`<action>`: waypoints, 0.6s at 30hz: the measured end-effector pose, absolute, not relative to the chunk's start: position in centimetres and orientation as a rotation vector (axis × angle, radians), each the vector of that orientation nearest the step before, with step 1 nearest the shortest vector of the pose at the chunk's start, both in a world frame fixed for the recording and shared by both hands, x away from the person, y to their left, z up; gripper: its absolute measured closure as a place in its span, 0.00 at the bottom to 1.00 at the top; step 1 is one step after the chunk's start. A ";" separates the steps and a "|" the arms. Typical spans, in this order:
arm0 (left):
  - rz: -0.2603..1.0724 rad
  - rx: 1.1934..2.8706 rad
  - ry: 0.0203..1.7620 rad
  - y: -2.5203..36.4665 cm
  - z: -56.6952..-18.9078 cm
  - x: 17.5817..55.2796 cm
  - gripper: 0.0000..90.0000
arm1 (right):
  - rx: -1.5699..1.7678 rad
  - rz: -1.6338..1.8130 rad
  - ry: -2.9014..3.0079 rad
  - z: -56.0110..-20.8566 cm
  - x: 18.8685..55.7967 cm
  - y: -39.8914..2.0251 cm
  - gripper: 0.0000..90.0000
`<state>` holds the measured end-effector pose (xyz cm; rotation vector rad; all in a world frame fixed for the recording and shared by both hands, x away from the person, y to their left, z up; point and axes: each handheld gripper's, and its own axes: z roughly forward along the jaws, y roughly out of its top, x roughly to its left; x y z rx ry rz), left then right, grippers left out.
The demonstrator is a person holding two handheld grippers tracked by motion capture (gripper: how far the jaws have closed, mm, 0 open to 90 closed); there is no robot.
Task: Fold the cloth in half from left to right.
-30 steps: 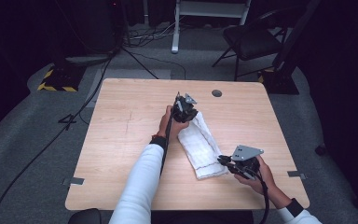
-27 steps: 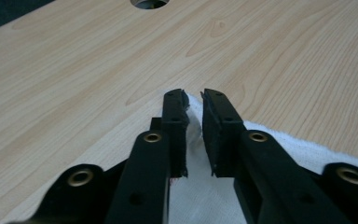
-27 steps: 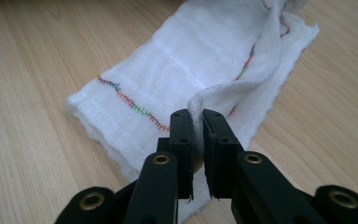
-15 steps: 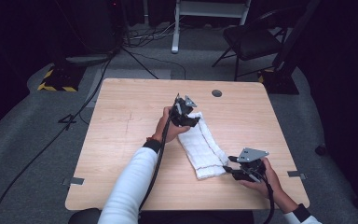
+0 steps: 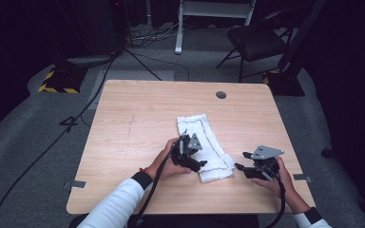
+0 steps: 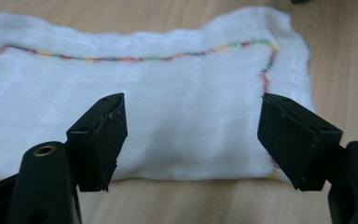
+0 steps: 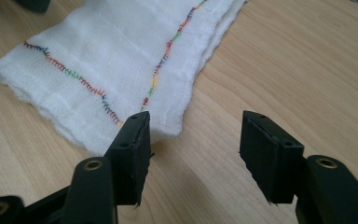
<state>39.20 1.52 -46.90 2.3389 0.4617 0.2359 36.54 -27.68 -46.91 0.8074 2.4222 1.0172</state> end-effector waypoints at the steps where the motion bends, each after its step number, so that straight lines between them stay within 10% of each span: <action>1: 0.230 2.341 0.454 1.3 -47.1 38.9 0.28 | 0.802 1.022 2.419 -46.9 36.6 -27.6 0.49; 18: 0.248 2.398 0.445 1.4 -49.2 38.1 0.24 | 0.746 0.966 2.523 -48.9 37.4 -25.2 0.44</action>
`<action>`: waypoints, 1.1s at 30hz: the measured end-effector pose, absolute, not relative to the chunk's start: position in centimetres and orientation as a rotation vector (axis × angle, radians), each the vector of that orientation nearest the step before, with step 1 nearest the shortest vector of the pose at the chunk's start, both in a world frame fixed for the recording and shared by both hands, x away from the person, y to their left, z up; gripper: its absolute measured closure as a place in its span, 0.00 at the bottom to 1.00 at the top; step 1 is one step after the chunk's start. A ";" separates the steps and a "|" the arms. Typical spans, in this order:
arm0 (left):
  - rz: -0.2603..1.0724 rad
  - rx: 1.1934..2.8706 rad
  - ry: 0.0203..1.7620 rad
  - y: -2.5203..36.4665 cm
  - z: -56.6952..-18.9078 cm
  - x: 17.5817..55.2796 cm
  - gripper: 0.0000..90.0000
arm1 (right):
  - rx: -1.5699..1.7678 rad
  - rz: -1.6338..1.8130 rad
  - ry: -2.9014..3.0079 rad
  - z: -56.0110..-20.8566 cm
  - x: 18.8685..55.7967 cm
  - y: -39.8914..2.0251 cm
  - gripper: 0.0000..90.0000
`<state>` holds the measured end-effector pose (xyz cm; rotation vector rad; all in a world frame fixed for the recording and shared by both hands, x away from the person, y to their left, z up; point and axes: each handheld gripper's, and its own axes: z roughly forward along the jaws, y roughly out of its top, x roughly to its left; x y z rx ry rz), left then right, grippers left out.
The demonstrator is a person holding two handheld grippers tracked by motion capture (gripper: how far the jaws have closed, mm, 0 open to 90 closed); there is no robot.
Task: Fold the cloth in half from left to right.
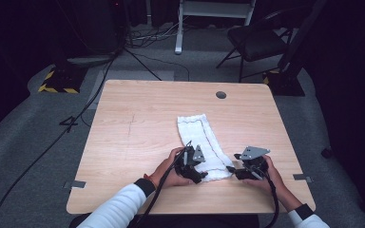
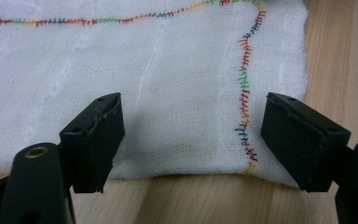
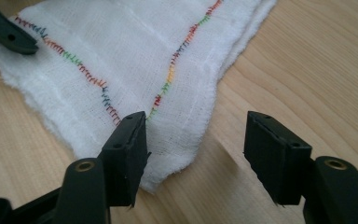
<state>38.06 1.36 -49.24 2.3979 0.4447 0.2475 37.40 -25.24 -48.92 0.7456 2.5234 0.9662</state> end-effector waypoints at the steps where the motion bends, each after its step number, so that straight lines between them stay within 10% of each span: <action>1: 0.247 2.401 0.445 1.6 -49.2 38.0 0.24 | 0.738 0.969 2.529 -48.9 37.3 -25.1 0.44; 21: 0.278 2.294 0.491 7.6 -47.9 35.4 0.20 | 0.652 1.042 2.592 -48.1 35.3 -23.1 0.37; 33: 0.438 2.219 0.645 9.2 -45.6 39.8 0.24 | 0.712 1.110 2.493 -45.5 40.7 -23.5 0.47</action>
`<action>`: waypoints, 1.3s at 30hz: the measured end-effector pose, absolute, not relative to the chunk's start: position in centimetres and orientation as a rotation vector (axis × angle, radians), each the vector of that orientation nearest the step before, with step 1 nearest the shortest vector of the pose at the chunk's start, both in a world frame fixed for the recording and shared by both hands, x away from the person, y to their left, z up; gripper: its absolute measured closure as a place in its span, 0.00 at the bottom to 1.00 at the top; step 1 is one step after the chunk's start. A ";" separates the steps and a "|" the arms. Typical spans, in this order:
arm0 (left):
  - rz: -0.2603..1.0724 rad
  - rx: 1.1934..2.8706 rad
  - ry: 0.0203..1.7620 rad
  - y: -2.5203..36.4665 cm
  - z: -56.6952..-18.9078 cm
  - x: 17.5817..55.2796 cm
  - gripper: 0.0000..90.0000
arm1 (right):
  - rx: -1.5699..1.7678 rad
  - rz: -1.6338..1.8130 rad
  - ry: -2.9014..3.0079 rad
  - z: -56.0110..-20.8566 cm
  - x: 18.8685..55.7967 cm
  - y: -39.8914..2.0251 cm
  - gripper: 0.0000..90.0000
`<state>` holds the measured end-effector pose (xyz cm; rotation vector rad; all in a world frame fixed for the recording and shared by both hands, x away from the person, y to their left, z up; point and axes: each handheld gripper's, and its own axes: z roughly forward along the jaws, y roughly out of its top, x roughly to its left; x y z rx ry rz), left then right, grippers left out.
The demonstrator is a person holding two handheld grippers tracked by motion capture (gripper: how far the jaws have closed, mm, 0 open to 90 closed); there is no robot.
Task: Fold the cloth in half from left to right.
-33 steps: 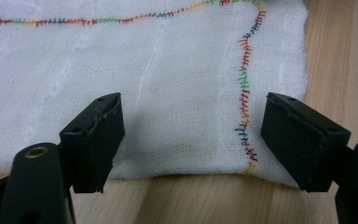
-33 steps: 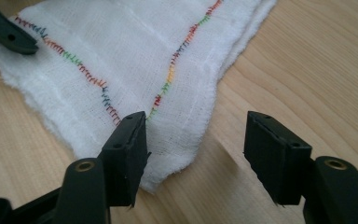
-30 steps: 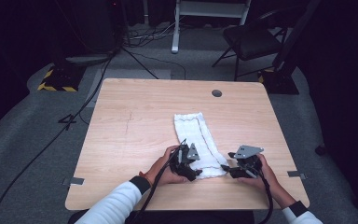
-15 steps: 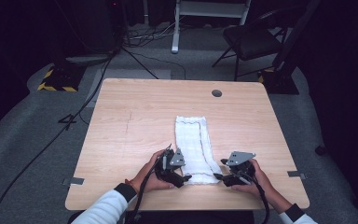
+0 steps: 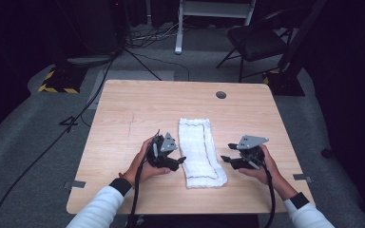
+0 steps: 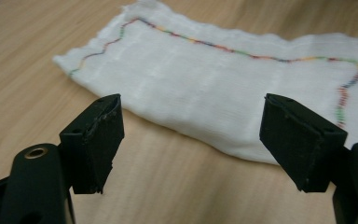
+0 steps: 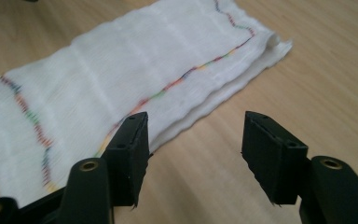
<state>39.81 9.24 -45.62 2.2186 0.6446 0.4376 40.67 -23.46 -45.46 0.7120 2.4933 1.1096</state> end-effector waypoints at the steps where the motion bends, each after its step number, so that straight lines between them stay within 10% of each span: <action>1: 0.460 2.218 0.659 9.2 -45.6 40.4 0.24 | 0.738 1.109 2.503 -45.3 41.5 -23.3 0.48; 21: 0.437 2.205 0.914 7.9 -46.4 51.5 0.25 | 0.851 1.047 2.455 -45.3 52.2 -18.4 0.48; 39: 0.347 2.225 0.994 6.5 -49.5 54.3 0.29 | 0.980 0.961 2.495 -48.8 55.6 -16.8 0.45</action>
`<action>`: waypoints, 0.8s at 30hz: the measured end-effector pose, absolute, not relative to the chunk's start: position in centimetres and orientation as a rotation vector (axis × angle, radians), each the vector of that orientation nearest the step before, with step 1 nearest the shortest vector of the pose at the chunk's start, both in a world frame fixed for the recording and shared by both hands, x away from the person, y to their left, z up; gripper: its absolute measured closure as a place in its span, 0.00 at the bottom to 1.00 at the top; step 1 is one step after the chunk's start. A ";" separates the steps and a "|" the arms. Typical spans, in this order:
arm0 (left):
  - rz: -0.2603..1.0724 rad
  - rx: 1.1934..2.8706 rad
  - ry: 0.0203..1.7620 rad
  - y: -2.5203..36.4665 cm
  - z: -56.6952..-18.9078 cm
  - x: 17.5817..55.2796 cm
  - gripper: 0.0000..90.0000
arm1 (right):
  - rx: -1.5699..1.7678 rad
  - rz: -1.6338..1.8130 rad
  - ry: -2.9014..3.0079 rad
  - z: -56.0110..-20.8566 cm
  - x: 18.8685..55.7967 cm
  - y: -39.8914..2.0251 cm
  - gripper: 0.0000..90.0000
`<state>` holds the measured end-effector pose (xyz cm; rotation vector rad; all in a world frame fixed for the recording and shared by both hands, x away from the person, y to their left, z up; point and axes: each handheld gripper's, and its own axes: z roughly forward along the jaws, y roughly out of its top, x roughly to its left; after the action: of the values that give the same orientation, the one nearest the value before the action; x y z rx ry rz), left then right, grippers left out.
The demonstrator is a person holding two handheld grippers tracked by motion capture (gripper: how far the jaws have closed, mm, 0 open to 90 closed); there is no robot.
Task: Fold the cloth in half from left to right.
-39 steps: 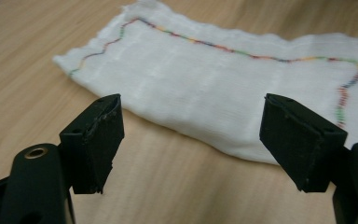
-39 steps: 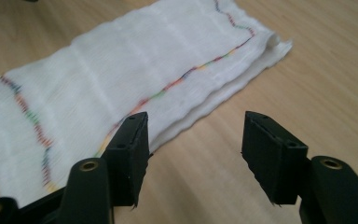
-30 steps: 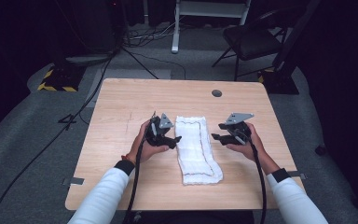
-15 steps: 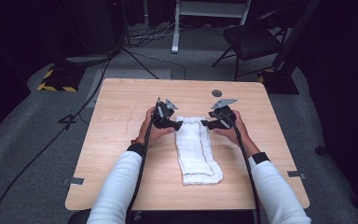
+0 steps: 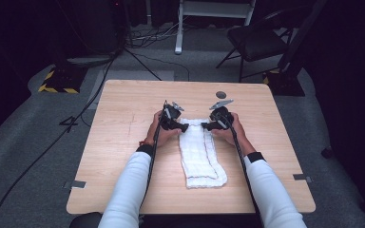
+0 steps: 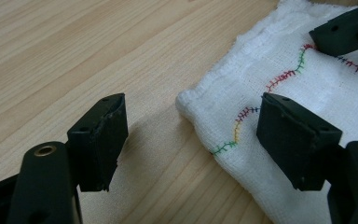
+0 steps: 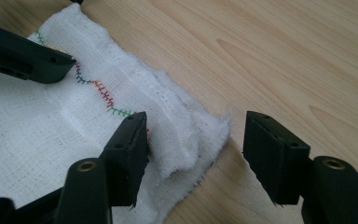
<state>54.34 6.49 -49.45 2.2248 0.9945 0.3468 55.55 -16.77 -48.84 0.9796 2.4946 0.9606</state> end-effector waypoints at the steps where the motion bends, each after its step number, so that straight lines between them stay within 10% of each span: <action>1: 0.345 2.226 0.994 6.5 -49.5 54.4 0.28 | 0.980 0.964 2.496 -48.9 55.6 -16.8 0.45; 8: 0.305 2.205 0.975 6.9 -49.7 54.5 0.32 | 1.022 1.046 2.522 -49.2 55.7 -17.3 0.59; 16: 0.219 2.224 0.897 6.6 -49.4 54.3 0.72 | 0.994 1.077 2.572 -49.1 55.4 -17.0 0.85; 24: 0.248 2.264 0.878 6.0 -48.9 54.5 0.88 | 0.943 1.008 2.536 -48.7 55.0 -16.2 0.90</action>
<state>54.52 6.02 -48.93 2.2642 0.8775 0.2482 55.02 -16.23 -48.75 0.9434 2.5359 1.0077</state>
